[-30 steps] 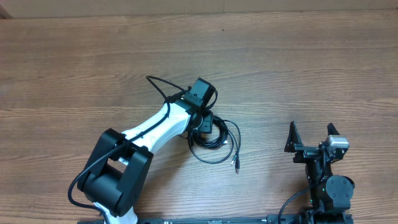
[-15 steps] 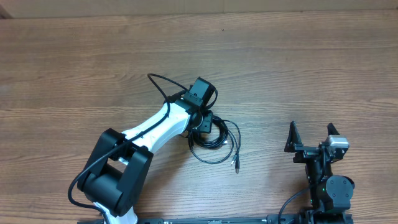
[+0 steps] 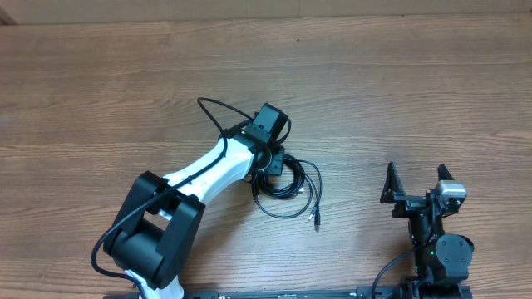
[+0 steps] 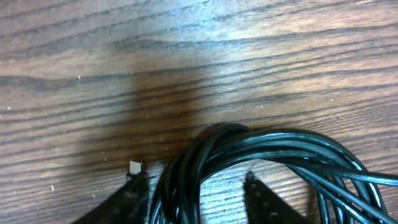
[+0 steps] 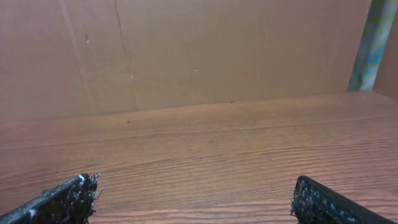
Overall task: Untangle cables
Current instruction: 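Lower the left gripper and close it on the cable coil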
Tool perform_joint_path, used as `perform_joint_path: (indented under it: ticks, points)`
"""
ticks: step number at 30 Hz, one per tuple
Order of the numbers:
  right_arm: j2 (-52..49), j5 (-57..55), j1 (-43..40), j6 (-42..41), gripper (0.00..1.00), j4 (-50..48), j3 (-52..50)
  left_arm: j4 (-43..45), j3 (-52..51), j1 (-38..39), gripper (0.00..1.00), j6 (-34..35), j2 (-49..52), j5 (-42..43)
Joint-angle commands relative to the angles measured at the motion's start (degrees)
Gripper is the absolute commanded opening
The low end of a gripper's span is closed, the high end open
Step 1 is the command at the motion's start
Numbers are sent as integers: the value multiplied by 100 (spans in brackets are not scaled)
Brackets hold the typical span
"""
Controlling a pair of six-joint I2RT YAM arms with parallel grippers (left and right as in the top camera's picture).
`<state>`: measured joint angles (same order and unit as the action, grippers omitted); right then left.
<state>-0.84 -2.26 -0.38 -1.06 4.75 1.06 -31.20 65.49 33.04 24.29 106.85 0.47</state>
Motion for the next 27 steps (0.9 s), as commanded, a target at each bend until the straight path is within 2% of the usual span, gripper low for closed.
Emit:
perform_joint_path:
  ticks: [1,4,12,21,27]
  points:
    - [68,22,-7,22,100,-20,-61,39,-57,37,44,-79,72,-111]
    - [68,22,-4,22,100,-20,-61,37,-57,39,39,-76,72,-107]
    - [68,22,-7,22,100,-20,-61,-17,-63,39,39,-79,72,-109]
    - [68,22,-7,22,100,-20,-61,-17,-63,39,31,-79,74,-109]
    - [68,22,-4,22,100,-20,-61,-7,-66,39,30,-118,120,-109]
